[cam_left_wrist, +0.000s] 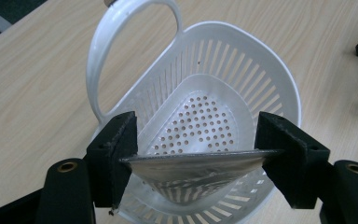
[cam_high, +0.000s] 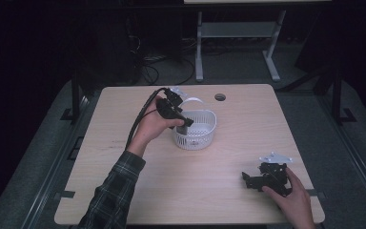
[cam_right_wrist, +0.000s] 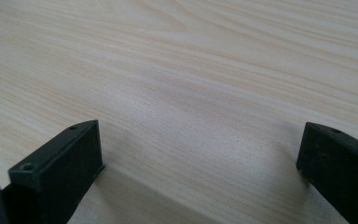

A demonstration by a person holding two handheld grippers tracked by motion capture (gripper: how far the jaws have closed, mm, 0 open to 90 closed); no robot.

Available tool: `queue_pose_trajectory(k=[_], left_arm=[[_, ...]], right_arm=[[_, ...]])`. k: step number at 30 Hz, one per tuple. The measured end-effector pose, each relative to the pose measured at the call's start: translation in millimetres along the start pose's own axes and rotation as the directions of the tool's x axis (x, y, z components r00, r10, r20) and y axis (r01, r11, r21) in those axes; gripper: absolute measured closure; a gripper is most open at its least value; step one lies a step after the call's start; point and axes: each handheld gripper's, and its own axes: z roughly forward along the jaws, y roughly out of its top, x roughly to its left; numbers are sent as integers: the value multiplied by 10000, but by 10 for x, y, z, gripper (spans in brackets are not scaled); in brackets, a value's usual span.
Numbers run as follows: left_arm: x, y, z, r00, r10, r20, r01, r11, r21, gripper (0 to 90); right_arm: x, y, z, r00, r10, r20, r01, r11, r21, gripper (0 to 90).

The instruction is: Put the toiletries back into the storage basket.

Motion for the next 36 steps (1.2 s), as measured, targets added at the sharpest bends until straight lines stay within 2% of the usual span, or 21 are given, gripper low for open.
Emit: queue_pose_trajectory(k=[12, 19, 21, 24, 36], left_arm=[[-1, -54, 39, 10000, -36, -14, 36, 10000, 54, 296], [15, -72, 22, 9998, -128, 128, 130, 9998, -129, 262], [17, -72, 10, 9996, -234, 156, 237, 9995, -188, 232], [11, -72, -14, 9998, -151, 155, 154, 9996, -226, 201], [33, -113, -213, 9996, -247, 137, 252, 9988, -421, 200]], right_arm=[[-1, 0, 0, 10000, -13, 12, 13, 10000, 7, 0], [-1, 0, 0, 10000, -11, 13, 11, 10000, 8, 0], [-1, 0, 0, 10000, -13, 11, 13, 10000, 9, 0], [0, 0, 0, 10000, -2, 9, 2, 10000, 6, 0], [0, 0, 0, 10000, -7, 3, 7, 10000, 8, 0]])
